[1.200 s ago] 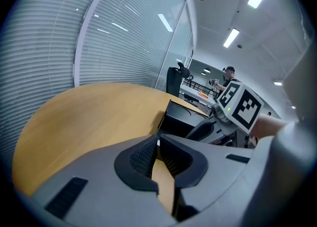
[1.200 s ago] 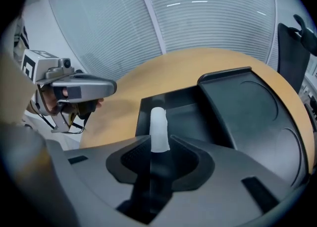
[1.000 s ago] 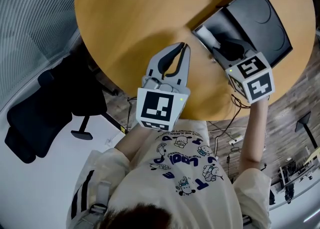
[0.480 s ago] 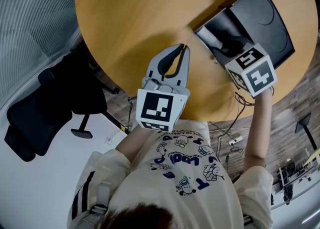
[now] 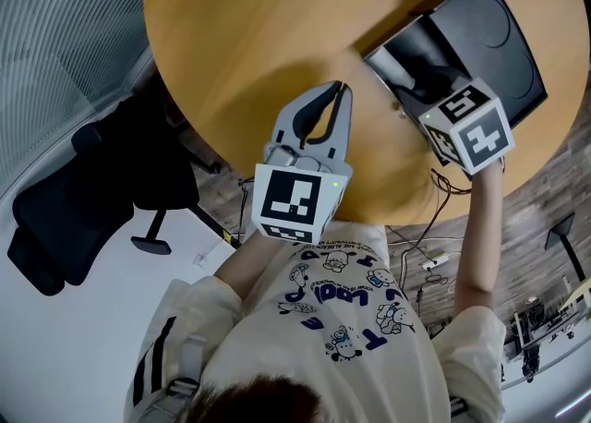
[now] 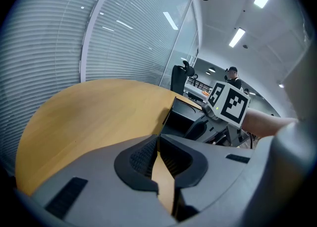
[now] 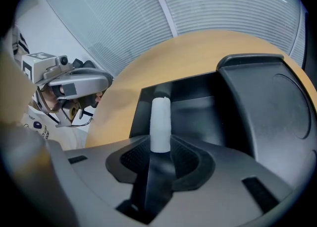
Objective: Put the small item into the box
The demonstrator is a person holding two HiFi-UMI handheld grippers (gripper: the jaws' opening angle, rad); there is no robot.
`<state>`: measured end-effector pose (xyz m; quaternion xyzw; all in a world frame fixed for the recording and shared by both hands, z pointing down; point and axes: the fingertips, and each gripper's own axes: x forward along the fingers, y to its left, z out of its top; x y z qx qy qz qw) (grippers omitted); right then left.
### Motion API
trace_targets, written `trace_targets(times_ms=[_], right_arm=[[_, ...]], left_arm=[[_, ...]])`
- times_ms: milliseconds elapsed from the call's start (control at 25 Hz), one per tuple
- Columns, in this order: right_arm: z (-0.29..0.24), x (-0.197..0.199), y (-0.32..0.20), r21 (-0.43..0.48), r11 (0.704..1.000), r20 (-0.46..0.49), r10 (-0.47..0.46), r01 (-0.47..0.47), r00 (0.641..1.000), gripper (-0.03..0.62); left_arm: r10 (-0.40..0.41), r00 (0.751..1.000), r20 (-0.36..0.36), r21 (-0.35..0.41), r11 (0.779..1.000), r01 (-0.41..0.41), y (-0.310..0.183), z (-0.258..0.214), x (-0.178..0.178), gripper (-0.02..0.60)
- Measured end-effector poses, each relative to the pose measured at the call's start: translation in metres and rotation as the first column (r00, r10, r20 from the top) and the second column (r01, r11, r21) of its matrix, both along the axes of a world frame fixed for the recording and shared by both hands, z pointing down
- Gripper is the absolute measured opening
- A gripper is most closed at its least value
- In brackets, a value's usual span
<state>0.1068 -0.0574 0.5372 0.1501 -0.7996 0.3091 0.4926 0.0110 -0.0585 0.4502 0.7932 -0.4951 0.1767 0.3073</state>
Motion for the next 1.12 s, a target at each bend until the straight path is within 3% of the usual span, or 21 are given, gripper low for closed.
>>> trace_targets(times_ms=[240, 520, 920, 1120], right_arm=[[-0.001, 0.001, 0.000, -0.004, 0.998, -0.004, 0.061, -0.061, 0.998, 0.132], [-0.015, 0.005, -0.003, 0.078, 0.985, -0.031, 0.154, -0.152, 0.987, 0.132], [-0.063, 0.005, -0.003, 0.187, 0.924, 0.034, 0.334, -0.334, 0.942, 0.133], [-0.091, 0.000, 0.004, 0.244, 0.868, 0.085, 0.425, -0.432, 0.901, 0.133]], left_arm=[[-0.002, 1.000, -0.001, 0.000, 1.000, 0.002, 0.001, -0.001, -0.003, 0.029], [0.015, 1.000, -0.012, 0.018, 1.000, -0.015, 0.003, -0.011, -0.003, 0.029], [0.075, 0.997, -0.026, 0.083, 0.994, -0.072, -0.003, -0.039, -0.001, 0.029], [0.108, 0.993, -0.040, 0.119, 0.988, -0.102, -0.001, -0.058, 0.000, 0.029]])
